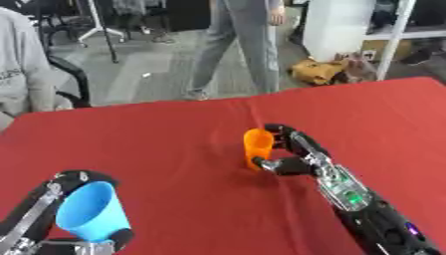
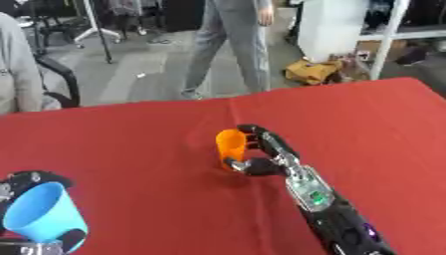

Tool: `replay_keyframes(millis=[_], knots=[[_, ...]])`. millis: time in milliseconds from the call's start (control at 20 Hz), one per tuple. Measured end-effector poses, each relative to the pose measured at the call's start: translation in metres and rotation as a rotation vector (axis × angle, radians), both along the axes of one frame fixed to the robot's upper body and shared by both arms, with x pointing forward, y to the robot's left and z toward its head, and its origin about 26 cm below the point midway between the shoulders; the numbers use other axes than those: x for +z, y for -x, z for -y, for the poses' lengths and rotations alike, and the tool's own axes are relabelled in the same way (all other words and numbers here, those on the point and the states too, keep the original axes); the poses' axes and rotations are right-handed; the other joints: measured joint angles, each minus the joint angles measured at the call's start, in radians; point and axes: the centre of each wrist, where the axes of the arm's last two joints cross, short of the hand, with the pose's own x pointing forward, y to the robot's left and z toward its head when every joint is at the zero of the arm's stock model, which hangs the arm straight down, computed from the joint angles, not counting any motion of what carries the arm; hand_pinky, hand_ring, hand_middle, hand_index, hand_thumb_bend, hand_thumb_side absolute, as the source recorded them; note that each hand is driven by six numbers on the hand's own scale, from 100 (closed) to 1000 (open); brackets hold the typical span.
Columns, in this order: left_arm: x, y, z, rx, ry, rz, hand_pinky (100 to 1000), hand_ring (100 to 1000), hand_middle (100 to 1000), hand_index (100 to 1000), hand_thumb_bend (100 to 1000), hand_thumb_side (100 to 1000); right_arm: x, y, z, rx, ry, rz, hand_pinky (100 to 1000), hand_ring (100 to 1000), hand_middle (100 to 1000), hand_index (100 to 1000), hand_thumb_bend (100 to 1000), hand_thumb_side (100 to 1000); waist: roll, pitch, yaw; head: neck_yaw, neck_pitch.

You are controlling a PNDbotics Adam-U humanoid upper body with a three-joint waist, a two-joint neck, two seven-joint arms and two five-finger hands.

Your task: Pour the contents of one cup into another cup.

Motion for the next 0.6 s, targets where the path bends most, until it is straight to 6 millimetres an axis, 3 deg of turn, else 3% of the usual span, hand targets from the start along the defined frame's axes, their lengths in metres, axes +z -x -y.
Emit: replay_keyframes(millis=[600], knots=[[-0.002,0.001,0.003,-0.010,0.002,-0.007,505,422,470,691,527,100,0.002,-0.008,-0.011,0.022,-0.014,-0.010,835,834,831,922,529,173,0.006,0.001,0.009,-0.008,-0.005]])
